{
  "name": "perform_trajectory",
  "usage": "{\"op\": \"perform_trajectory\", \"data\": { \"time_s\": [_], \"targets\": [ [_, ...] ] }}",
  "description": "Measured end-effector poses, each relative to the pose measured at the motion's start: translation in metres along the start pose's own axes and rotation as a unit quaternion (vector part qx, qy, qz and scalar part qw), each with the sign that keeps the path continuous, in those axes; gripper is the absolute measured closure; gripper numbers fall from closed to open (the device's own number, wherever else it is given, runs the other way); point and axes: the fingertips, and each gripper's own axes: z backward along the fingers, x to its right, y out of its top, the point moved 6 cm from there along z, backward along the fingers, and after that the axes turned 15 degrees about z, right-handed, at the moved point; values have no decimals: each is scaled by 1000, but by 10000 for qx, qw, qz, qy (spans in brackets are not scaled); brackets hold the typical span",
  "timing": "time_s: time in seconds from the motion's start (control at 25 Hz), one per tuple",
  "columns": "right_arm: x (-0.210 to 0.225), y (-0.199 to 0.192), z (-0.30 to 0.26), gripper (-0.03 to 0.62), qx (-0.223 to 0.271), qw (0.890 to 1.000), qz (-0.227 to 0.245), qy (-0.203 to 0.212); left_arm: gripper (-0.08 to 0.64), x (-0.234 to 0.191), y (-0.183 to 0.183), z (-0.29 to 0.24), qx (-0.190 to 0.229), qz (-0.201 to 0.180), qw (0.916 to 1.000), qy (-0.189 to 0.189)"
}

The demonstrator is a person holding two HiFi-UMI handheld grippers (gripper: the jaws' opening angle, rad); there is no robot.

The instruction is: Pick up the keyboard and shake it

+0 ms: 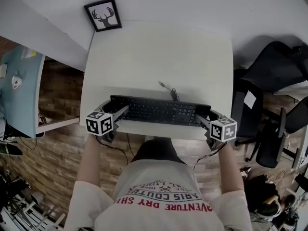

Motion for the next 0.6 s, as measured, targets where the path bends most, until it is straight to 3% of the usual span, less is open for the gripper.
{"op": "perform_trajectory", "data": {
  "time_s": [0.24,0.6],
  "targets": [
    [8,6,-13,336,-3,9998,-143,123,229,-8,9,-10,-55,149,9998,125],
    [13,3,-25,327,69,9977,-647,-173,224,-18,13,-22,-144,418,9985,337]
  ]
}}
